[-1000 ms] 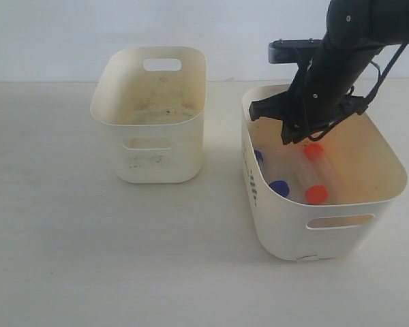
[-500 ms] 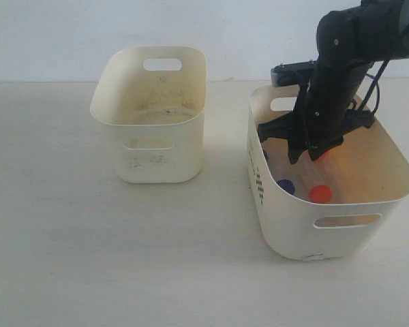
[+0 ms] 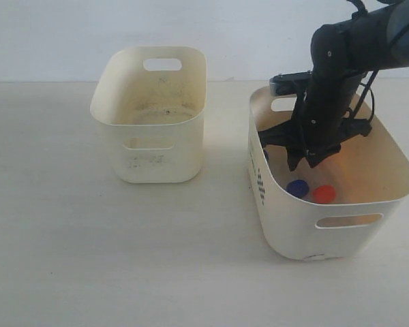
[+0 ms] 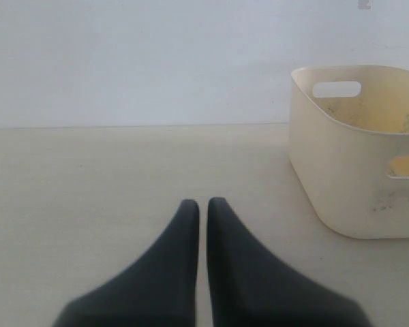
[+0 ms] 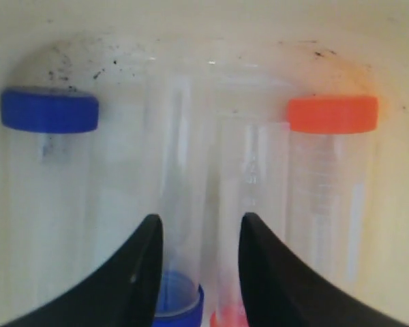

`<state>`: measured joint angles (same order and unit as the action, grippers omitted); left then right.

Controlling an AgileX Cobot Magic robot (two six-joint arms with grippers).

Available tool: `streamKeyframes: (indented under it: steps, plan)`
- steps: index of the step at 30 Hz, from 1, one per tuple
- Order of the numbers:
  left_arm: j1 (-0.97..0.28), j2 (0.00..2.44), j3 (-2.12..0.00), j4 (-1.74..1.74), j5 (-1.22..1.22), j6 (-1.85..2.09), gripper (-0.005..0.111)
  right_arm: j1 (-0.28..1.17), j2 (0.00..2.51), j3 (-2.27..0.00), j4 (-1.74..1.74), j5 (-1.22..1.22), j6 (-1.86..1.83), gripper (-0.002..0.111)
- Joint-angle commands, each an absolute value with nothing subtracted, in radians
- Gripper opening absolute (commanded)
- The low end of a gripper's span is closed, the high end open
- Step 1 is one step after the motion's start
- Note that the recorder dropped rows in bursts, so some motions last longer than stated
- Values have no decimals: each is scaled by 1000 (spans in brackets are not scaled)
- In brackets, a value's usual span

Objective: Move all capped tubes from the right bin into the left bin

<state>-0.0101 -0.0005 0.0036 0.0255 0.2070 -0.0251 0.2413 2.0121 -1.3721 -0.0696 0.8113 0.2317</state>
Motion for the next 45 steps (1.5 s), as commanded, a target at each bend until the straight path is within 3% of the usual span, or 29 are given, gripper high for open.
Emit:
streamKeyframes:
  steps: [1,7,12,17,26,29,32,36,38,39,41,44,45]
  plan:
    - [-10,0,0,19,202,-35,4,241,2015,-1369,-83,804,233,38]
    - [-10,0,0,19,202,-35,4,241,2016,-1369,-83,793,254,73]
    - [-10,0,0,19,202,-35,4,241,2037,-1369,-83,808,255,73]
    - [-10,0,0,19,202,-35,4,241,2066,-1369,-81,834,259,61]
    - [-10,0,0,19,202,-35,4,241,2067,-1369,-73,840,264,20]
    - [-10,0,0,19,202,-35,4,241,2065,-1369,-73,834,266,19]
    - [-10,0,0,19,202,-35,4,241,2065,-1369,-73,828,266,29]
    - [-10,0,0,19,202,-35,4,241,2065,-1369,-73,827,279,58]
    - [-10,0,0,19,202,-35,4,241,2065,-1369,-73,835,286,62]
    - [-10,0,0,19,202,-35,4,241,2067,-1369,-73,837,284,59]
    - [-10,0,0,19,202,-35,4,241,2067,-1369,-73,840,284,43]
    - [-10,0,0,19,202,-35,4,241,2065,-1369,-73,835,286,6]
    - [-10,0,0,19,202,-35,4,241,2065,-1369,-73,835,289,0]
